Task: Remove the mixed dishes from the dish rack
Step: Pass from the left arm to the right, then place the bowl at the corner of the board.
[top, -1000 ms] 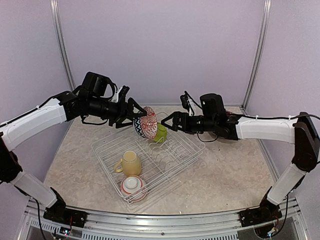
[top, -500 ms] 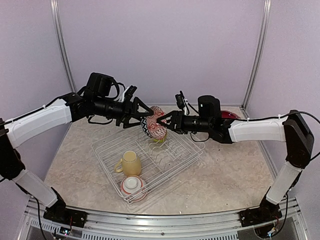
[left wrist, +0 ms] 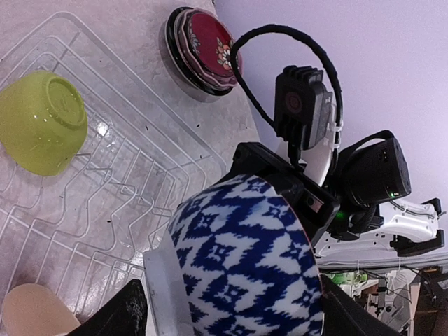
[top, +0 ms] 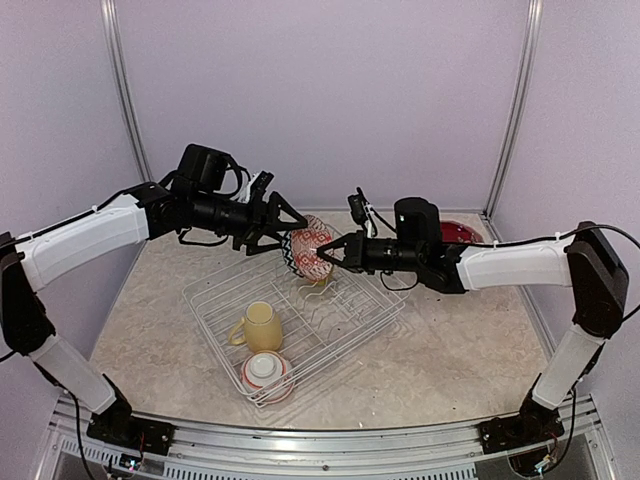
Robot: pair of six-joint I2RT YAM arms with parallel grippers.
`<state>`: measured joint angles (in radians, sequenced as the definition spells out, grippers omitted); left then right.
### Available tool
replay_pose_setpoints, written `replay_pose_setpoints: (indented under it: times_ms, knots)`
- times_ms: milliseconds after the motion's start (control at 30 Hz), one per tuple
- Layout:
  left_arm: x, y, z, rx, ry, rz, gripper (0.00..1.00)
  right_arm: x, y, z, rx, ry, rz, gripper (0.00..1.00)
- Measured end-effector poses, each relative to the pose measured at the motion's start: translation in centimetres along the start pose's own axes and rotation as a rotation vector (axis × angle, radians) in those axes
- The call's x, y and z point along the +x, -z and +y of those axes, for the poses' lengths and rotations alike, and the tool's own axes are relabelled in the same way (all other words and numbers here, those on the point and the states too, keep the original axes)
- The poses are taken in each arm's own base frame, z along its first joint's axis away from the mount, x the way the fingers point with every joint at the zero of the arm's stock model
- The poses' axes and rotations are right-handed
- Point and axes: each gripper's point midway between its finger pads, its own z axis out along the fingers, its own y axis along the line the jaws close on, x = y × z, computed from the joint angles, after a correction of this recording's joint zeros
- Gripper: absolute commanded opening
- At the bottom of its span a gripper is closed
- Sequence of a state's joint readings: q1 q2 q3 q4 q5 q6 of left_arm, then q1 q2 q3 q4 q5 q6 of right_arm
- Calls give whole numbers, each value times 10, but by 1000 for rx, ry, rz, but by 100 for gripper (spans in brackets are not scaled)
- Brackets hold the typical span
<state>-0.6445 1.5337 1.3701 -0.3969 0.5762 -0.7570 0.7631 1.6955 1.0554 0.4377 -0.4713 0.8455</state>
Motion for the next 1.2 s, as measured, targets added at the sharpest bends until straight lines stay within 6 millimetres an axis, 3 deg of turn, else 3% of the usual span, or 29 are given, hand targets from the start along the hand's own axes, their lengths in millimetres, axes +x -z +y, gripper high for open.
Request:
replay_pose_setpoints:
  times_ms: [67,233,367,533,767,867,967,1100,1200]
  knots:
    - [2,2,-7,23,-33,6,99,0,3,-2,24,-5,0,0]
    - [1,25,-30,57,-127,-29,99,-10,18,-8,109,8,-25,0]
    - [-7,52,-41,43,-188,-81,99,-26,48,-17,200,29,-72,0]
    - [-18,80,-42,-15,-253,-145,99,-48,119,-47,385,34,-176,0]
    - [-25,95,-32,-85,-309,-168,99,-64,248,-94,736,-20,-368,0]
    - [-26,94,-25,-102,-312,-154,99,-57,300,-119,897,-87,-424,0]
    - [-30,91,-17,-119,-310,-139,99,-39,332,-147,1026,-173,-421,0]
    - [-33,89,-5,-132,-301,-123,99,5,354,-183,1145,-318,-349,0]
    - [-33,90,5,-138,-287,-120,99,32,362,-197,1187,-408,-312,0]
